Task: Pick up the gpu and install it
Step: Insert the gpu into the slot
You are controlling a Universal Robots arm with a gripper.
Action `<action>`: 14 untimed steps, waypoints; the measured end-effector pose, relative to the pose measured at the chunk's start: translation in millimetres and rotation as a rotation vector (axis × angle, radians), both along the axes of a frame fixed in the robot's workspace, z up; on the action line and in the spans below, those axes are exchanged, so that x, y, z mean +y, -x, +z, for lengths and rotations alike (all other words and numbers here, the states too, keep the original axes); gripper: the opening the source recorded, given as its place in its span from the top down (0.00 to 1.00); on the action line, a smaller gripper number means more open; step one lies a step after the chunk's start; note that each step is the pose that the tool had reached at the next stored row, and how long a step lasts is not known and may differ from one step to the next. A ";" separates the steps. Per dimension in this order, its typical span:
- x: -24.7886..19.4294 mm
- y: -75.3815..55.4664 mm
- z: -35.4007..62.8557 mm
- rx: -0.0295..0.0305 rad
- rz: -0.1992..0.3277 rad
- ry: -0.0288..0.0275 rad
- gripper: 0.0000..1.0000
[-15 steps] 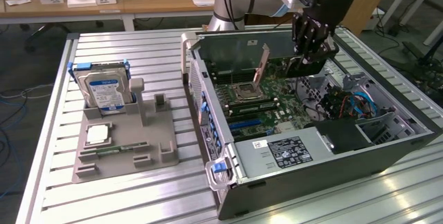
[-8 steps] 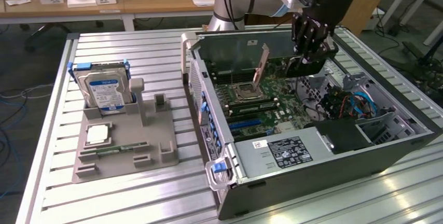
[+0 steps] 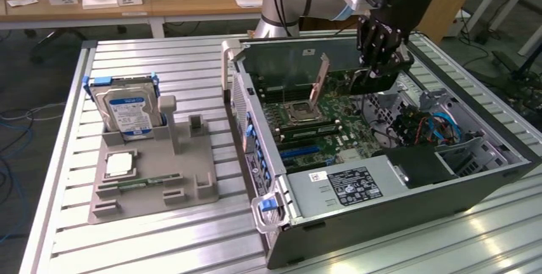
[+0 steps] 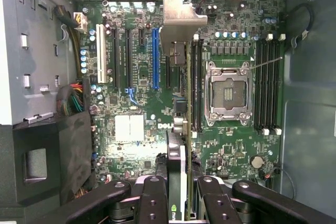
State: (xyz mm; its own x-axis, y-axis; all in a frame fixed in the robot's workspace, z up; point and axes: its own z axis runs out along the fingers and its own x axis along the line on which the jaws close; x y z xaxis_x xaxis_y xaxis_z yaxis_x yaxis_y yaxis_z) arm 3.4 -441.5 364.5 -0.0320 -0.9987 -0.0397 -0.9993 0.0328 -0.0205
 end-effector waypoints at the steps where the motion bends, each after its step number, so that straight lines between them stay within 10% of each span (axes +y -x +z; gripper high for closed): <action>1: 0.1 0.0 -0.3 -0.0001 0.000 -0.0002 0.73; 14: -4.5 3.0 -14.0 0.0000 0.000 0.0000 0.73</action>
State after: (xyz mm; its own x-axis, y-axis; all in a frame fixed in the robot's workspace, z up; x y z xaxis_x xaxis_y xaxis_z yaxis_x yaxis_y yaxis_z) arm 0.4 -446.0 350.5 -0.0318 -0.9987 -0.0397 -0.9993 0.0327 -0.0205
